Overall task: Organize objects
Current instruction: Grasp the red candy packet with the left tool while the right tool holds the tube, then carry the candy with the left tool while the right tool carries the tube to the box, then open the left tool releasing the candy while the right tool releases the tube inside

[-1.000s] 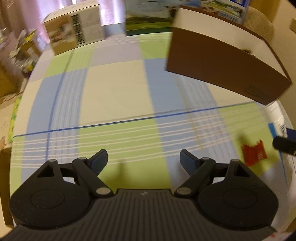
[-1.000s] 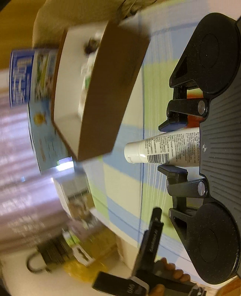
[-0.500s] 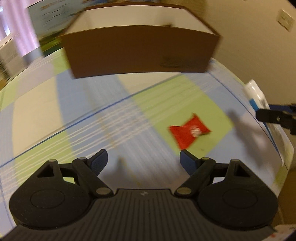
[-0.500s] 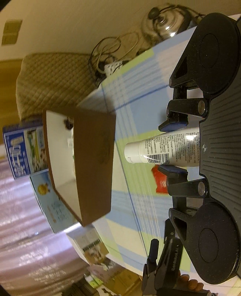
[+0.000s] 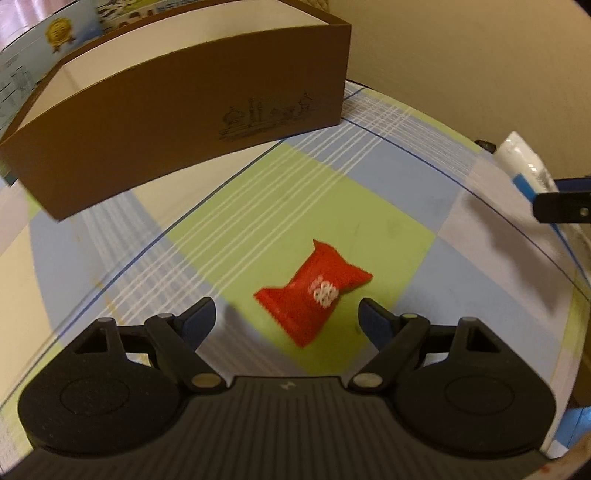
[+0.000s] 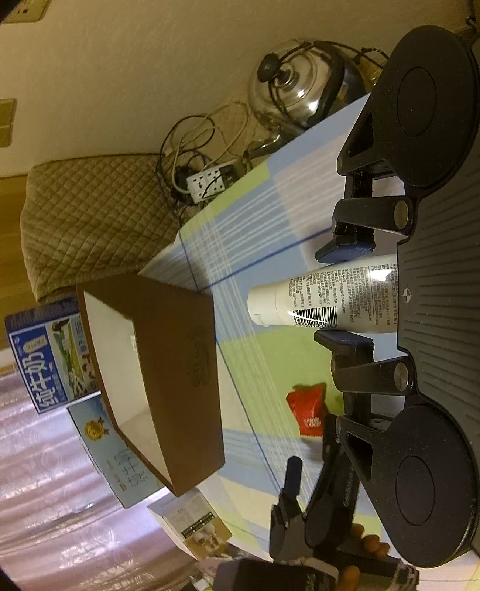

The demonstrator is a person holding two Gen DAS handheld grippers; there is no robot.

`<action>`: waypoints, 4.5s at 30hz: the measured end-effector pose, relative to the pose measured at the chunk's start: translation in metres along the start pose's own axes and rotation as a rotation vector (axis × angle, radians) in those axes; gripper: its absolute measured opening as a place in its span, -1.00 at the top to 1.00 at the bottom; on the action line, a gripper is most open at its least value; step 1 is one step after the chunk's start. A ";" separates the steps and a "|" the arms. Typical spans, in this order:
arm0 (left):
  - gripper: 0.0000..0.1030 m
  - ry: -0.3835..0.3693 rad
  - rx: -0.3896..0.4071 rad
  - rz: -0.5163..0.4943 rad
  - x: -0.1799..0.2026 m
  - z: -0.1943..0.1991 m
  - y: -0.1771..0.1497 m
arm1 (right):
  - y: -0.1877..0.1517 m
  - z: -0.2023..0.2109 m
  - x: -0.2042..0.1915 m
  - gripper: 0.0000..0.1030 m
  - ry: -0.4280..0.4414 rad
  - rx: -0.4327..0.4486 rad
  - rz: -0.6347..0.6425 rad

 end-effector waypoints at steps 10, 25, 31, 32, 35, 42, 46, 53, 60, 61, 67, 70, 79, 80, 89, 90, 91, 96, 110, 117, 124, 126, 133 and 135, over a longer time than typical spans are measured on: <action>-0.30 0.004 -0.014 0.050 -0.015 -0.014 0.011 | 0.004 -0.003 0.017 0.30 -0.008 -0.006 -0.013; 0.51 0.007 0.023 0.231 -0.019 -0.006 0.005 | 0.017 -0.020 0.020 0.30 0.056 -0.020 0.047; 0.52 0.031 0.040 0.284 -0.018 0.007 0.002 | 0.023 -0.025 0.018 0.30 0.090 -0.012 0.076; 0.52 0.037 0.045 0.294 -0.018 0.011 0.001 | 0.024 -0.026 0.018 0.30 0.096 -0.012 0.080; 0.52 0.056 0.065 0.324 -0.019 0.023 -0.004 | 0.027 -0.028 0.014 0.30 0.117 -0.007 0.100; 0.52 0.120 0.123 0.411 -0.026 0.058 -0.016 | 0.039 -0.036 -0.002 0.30 0.179 0.012 0.158; 0.52 0.156 0.151 0.455 -0.031 0.076 -0.019 | 0.048 -0.041 -0.014 0.30 0.214 0.026 0.192; 0.52 0.204 0.194 0.483 -0.050 0.103 -0.013 | 0.073 -0.047 -0.036 0.30 0.250 0.061 0.224; 0.52 0.222 0.248 0.455 -0.073 0.116 0.024 | 0.110 -0.052 -0.057 0.30 0.278 0.114 0.239; 0.52 0.223 0.256 0.445 -0.076 0.118 0.031 | 0.116 -0.053 -0.059 0.30 0.279 0.123 0.241; 0.52 0.224 0.306 0.388 -0.095 0.123 0.077 | 0.151 -0.063 -0.075 0.30 0.286 0.170 0.247; 0.52 0.219 0.315 0.365 -0.104 0.120 0.097 | 0.165 -0.067 -0.081 0.30 0.284 0.188 0.251; 0.52 0.195 0.316 0.332 -0.131 0.100 0.144 | 0.203 -0.088 -0.096 0.30 0.268 0.212 0.268; 0.52 0.193 0.315 0.332 -0.133 0.097 0.147 | 0.207 -0.092 -0.096 0.30 0.267 0.211 0.267; 0.52 0.179 0.283 0.340 -0.157 0.071 0.176 | 0.239 -0.126 -0.116 0.30 0.274 0.184 0.291; 0.52 0.177 0.279 0.345 -0.160 0.069 0.179 | 0.241 -0.130 -0.119 0.30 0.275 0.182 0.298; 0.52 0.176 0.275 0.348 -0.164 0.066 0.182 | 0.245 -0.135 -0.123 0.30 0.276 0.178 0.306; 0.52 0.185 0.255 0.352 -0.181 0.053 0.196 | 0.258 -0.159 -0.138 0.30 0.268 0.163 0.335; 0.51 0.184 0.209 0.358 -0.216 0.014 0.227 | 0.286 -0.217 -0.159 0.30 0.244 0.113 0.366; 0.51 0.186 0.199 0.367 -0.228 -0.002 0.235 | 0.287 -0.234 -0.160 0.30 0.236 0.078 0.351; 0.33 0.196 0.209 0.359 -0.231 -0.006 0.240 | 0.288 -0.239 -0.160 0.30 0.235 0.068 0.349; 0.26 0.203 0.210 0.356 -0.232 -0.005 0.239 | 0.289 -0.239 -0.161 0.30 0.238 0.068 0.351; -0.06 0.223 0.222 0.372 -0.239 0.004 0.236 | 0.291 -0.241 -0.170 0.29 0.266 0.064 0.355; -0.11 0.229 0.230 0.370 -0.240 0.008 0.236 | 0.293 -0.239 -0.172 0.29 0.285 0.081 0.334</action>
Point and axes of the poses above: each gripper's, at about its wrist camera, not at the fingertips, and z roughly against the way its jaws point, x to its right, y to its top, the point moved 2 cm from there along -z, roughly the way its jaws point, and after that the axes turned 13 degrees about -y, right-handed, at the moved point
